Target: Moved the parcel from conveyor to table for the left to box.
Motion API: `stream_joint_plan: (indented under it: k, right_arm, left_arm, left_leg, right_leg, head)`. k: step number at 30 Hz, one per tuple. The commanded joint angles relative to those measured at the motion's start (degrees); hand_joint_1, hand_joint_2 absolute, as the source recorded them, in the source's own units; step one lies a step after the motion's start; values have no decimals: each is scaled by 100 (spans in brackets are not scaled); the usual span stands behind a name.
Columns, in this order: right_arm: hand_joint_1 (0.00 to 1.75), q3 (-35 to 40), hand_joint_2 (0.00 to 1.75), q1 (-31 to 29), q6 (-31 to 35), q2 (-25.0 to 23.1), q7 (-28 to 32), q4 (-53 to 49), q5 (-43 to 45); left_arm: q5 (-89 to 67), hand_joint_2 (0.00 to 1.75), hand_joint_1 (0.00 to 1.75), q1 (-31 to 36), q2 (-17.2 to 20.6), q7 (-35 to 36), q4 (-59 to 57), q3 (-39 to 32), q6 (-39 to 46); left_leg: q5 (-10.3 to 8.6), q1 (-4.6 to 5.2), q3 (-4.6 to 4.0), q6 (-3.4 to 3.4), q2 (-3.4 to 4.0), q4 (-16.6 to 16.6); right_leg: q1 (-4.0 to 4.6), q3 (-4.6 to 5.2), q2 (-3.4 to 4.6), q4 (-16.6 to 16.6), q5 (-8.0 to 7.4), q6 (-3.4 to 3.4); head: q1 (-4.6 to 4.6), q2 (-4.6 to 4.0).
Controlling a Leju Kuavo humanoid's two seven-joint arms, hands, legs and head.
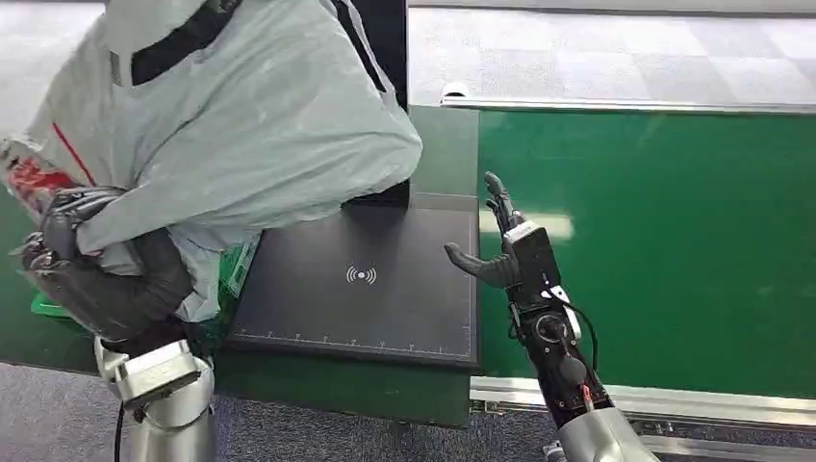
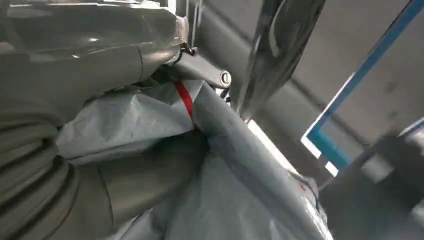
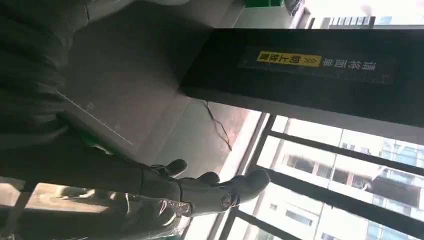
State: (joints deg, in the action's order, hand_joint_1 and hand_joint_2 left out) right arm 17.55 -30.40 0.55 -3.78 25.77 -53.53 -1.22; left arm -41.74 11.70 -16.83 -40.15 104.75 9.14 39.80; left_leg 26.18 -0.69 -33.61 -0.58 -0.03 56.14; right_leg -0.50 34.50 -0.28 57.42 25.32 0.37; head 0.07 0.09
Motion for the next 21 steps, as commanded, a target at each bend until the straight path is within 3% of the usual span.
stream_joint_plan:
  k: [1, 18, 21]
  right_arm:
    - [0, 261, 175, -144, 10, 89, -51, 68, 33]
    - [0, 261, 175, -144, 10, 89, -51, 68, 33]
    - [0, 285, 175, -149, -5, 74, -75, 74, 34]
  left_arm:
    - [-280, 175, 175, 45, -26, 15, 1425, -240, 20]
    - [-280, 175, 175, 45, -26, 15, 1425, -240, 20]
    - [-1104, 175, 175, 192, 30, 15, 1603, -331, 20]
  left_leg:
    - [6, 1, 7, 3, 11, 1]
    - [3, 1, 11, 3, 2, -3]
    - [2, 1, 6, 2, 3, 0]
  right_leg:
    - [0, -3, 12, 0, 2, -1]
    - [-1, -10, 3, -4, 2, -1]
    - [0, -6, 4, -2, 1, -1]
  head:
    - [0, 0]
    - [0, 0]
    - [0, 0]
